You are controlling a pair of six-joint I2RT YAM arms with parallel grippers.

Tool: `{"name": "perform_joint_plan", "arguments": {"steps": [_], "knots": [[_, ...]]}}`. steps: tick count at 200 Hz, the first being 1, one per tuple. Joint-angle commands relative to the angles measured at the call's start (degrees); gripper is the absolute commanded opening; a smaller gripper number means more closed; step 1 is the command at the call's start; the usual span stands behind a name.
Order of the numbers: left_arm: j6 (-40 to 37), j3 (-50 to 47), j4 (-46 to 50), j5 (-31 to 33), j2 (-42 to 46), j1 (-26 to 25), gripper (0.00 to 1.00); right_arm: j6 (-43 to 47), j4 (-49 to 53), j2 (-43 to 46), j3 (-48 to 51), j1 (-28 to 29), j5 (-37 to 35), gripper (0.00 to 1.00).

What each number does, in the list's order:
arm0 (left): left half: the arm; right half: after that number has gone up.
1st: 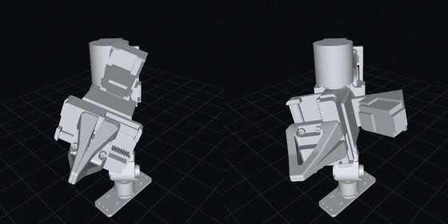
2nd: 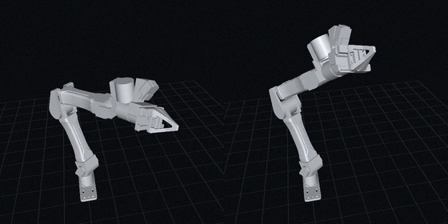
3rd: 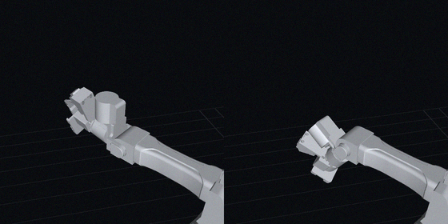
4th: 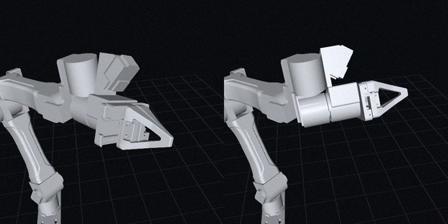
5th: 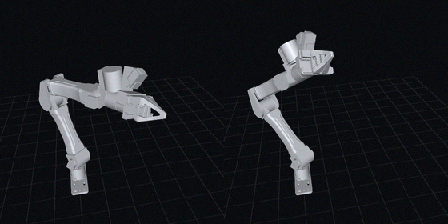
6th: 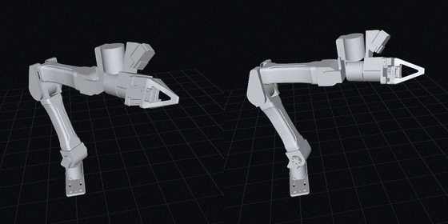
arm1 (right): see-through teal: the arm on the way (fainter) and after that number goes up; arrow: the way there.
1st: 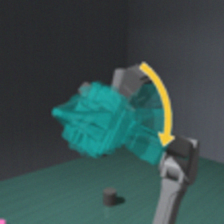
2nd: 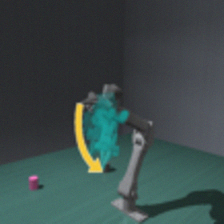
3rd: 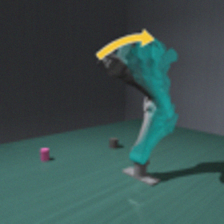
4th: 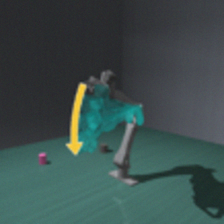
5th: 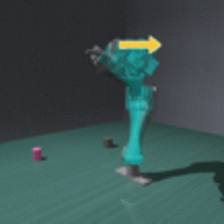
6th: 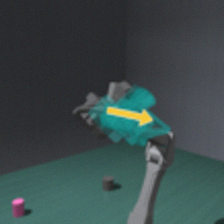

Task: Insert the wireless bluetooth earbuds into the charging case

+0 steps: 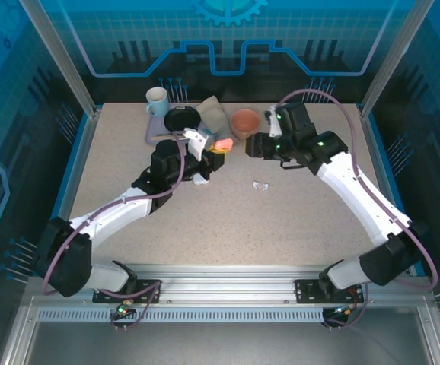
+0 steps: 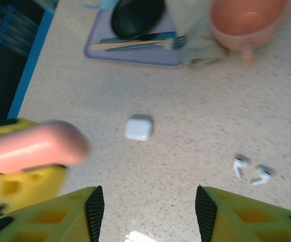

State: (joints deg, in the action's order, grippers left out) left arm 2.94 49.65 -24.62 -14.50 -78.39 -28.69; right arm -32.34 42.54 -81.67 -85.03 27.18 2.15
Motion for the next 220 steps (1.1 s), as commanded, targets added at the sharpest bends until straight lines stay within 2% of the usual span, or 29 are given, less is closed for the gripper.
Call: {"name": "perform_joint_plan", "arguments": {"steps": [1,33,70,106,180,220], "knots": [[7.23,1.31,3.62,1.84,-1.41,0.16,0.00,-6.47,-2.05,2.87,7.01,-3.53,-2.91,0.54],[16.97,4.76,9.95,0.84,-7.20,-0.49,0.00,-9.85,-5.07,6.78,15.56,-6.90,-4.13,0.55],[26.33,20.54,27.71,-2.05,-20.97,-0.76,0.00,-10.90,-5.63,8.42,20.35,-8.52,-5.60,0.55],[32.39,29.93,32.52,-3.93,-32.05,-0.84,0.00,-11.38,-5.95,9.42,22.38,-8.99,-5.84,0.55],[35.06,42.57,44.32,-7.03,-46.15,-0.83,0.00,-12.63,-8.00,9.75,25.33,-8.82,-4.88,0.55],[32.85,46.84,50.13,-5.32,-49.72,-0.51,0.08,-12.60,-8.01,10.21,25.84,-8.37,-4.72,0.55]]}}
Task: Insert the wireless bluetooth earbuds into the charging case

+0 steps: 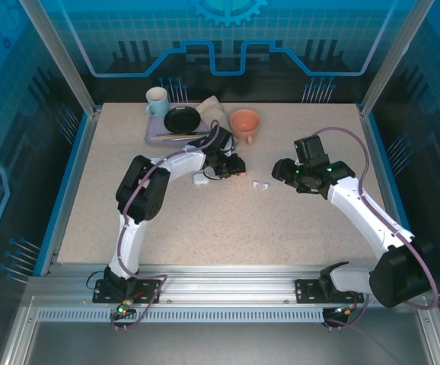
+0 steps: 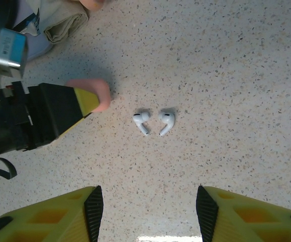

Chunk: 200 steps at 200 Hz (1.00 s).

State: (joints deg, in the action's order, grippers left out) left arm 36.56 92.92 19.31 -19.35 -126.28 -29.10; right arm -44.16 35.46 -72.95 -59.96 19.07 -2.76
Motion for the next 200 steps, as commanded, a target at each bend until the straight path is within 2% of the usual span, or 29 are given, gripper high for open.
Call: {"name": "perform_joint_plan", "arguments": {"steps": [1,32,75,109,129,156,159,162,188,192,200], "knots": [[-0.78,3.61,6.23,-0.44,-1.89,-0.13,0.09,-0.81,-0.92,1.54,0.75,-0.22,0.16,0.55],[-2.33,5.90,9.35,0.65,-3.51,0.54,0.21,-1.07,-0.40,2.02,0.72,0.68,0.02,0.56],[-5.09,7.40,13.25,2.31,-2.42,1.63,0.48,-1.71,1.39,3.22,0.30,2.60,-1.66,0.67],[-7.04,7.70,15.14,2.52,0.73,2.49,0.60,-2.63,2.56,4.01,-0.01,4.95,-3.22,0.72],[-7.55,6.85,15.76,3.14,4.61,2.97,0.69,-2.90,3.40,3.68,-1.21,6.85,-4.67,0.73],[-7.82,3.78,14.34,3.96,12.47,3.75,0.72,-3.03,4.19,1.80,-3.73,10.39,-7.07,0.76],[-7.75,3.33,14.10,4.08,13.63,3.93,0.80,-3.04,4.26,1.27,-4.16,11.06,-7.30,0.77],[-7.62,2.79,13.78,4.22,14.50,4.04,0.84,-3.07,4.33,0.73,-4.58,11.52,-7.64,0.77],[-7.75,-2.24,12.01,6.47,23.41,6.13,0.89,-3.11,5.31,-6.26,-10.14,16.52,-10.59,0.82],[-7.68,-3.28,11.66,6.84,24.61,6.50,0.98,-3.08,5.46,-7.38,-10.96,17.01,-10.86,0.82],[-7.47,-5.69,10.80,7.84,27.51,7.69,0.99,-2.95,5.81,-10.39,-13.45,18.45,-11.47,0.83]]}}
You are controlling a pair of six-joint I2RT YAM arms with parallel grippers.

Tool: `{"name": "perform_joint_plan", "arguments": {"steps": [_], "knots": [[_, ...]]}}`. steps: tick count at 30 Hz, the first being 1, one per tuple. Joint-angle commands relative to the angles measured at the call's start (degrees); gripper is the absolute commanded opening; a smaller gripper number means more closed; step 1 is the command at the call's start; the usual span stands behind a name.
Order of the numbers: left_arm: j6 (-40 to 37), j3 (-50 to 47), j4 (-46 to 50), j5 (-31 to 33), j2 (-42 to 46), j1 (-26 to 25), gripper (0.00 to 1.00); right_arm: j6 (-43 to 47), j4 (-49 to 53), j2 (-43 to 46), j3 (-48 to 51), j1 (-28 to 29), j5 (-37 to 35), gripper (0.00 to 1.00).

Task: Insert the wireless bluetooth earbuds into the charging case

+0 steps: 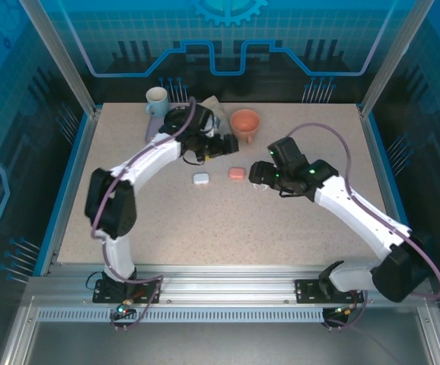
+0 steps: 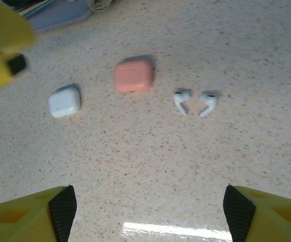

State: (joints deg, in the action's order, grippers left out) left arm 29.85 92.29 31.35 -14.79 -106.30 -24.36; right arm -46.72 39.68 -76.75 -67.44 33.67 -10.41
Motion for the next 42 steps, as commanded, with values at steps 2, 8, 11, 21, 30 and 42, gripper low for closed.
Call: {"name": "perform_joint_plan", "arguments": {"steps": [2,8,11,21,30,42], "knots": [[-0.46,-7.20,-1.93,4.00,9.80,4.16,0.99,-0.23,2.08,-9.40,-8.36,4.99,-4.33,0.84],[0.40,-20.23,-5.10,10.65,23.55,11.68,0.99,1.96,7.09,-28.52,-26.08,9.43,-5.38,0.90],[2.76,-26.70,-7.22,11.68,29.84,16.91,0.99,2.77,10.43,-38.12,-36.02,10.55,-5.44,0.90],[8.52,-37.02,-9.12,8.87,40.98,29.16,0.99,3.34,22.93,-65.03,-67.26,12.70,-5.46,0.84],[7.49,-39.44,-8.47,4.93,42.16,31.72,0.99,2.05,23.84,-72.79,-74.68,13.00,-6.73,0.83],[7.76,-41.22,-9.63,3.47,42.24,32.53,0.99,-0.12,24.17,-77.16,-77.58,13.70,-6.15,0.79]]}}
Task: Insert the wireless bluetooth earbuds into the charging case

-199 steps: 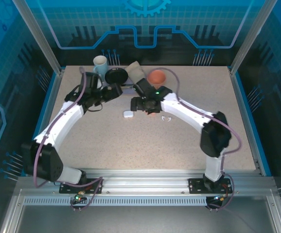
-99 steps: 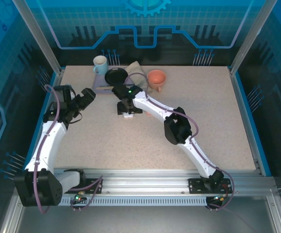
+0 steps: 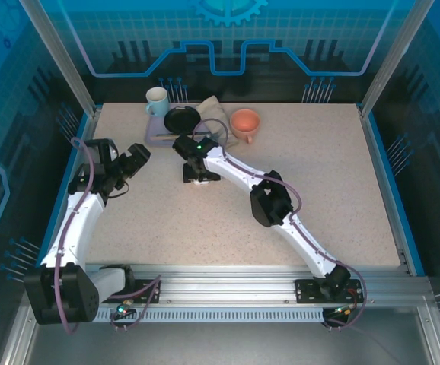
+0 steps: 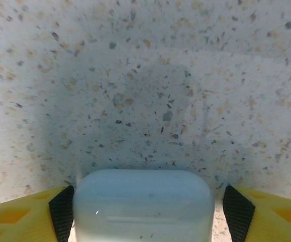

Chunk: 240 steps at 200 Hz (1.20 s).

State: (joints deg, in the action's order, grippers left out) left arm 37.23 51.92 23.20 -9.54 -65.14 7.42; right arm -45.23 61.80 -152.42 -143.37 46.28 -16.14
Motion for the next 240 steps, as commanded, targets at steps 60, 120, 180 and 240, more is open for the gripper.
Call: {"name": "perform_joint_plan", "arguments": {"steps": [60,120,180,240], "knots": [[0.48,-1.84,-1.90,-2.33,1.51,0.84,0.99,-2.09,1.65,-3.28,-2.69,0.71,-0.12,0.74],[-0.37,-0.51,-0.88,-3.66,0.81,0.85,0.99,-2.05,3.03,0.18,0.49,0.90,-0.82,0.44],[0.56,-2.57,-2.50,-9.74,-0.75,0.50,0.99,-7.61,-8.89,22.23,32.16,1.71,0.01,0.40],[3.81,-5.59,-4.57,-7.93,-0.38,-4.61,0.99,-11.58,-15.06,29.93,48.26,4.23,0.41,0.61]]}}
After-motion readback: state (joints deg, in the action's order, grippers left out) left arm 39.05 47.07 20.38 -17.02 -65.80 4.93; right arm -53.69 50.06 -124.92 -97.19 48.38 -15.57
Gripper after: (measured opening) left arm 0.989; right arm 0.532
